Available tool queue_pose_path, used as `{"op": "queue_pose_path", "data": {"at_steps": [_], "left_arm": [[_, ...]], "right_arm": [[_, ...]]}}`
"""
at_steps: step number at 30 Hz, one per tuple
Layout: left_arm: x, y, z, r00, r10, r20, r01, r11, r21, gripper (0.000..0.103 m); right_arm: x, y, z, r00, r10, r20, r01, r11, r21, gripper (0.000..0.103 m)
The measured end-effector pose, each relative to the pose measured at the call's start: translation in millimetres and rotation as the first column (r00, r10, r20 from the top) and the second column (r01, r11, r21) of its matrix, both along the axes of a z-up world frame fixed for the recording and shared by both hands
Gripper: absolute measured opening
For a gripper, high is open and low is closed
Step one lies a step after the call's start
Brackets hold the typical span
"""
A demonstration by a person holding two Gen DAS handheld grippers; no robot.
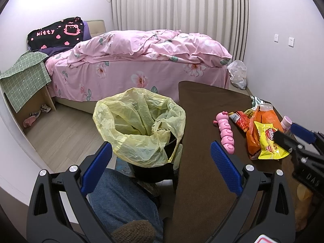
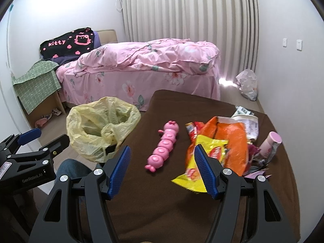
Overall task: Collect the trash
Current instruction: 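Grasp the yellow Nabati wafer pack with the left tool while the right tool grasps the orange chip bag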
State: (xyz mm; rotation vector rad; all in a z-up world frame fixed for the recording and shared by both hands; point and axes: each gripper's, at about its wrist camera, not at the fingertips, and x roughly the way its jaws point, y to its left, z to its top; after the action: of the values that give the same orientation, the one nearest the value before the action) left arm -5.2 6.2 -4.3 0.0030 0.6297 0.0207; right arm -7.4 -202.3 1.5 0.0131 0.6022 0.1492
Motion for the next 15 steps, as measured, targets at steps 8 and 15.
{"op": "queue_pose_path", "data": {"at_steps": [8,15], "left_arm": [[10.8,-14.6,-13.0,0.996,-0.093,-0.006,0.093,0.996,-0.018,0.093],[33.4,-65.9,-24.2,0.961,-0.275,-0.035,0.273,0.96,-0.058,0.093]], "right_arm": [[-0.2,-81.1,0.6,0.982,-0.186,0.016,0.186,0.983,-0.006,0.062],[-4.5,-139.9,-11.6,0.955,-0.296,0.018,0.296,0.955,-0.033,0.062]]}}
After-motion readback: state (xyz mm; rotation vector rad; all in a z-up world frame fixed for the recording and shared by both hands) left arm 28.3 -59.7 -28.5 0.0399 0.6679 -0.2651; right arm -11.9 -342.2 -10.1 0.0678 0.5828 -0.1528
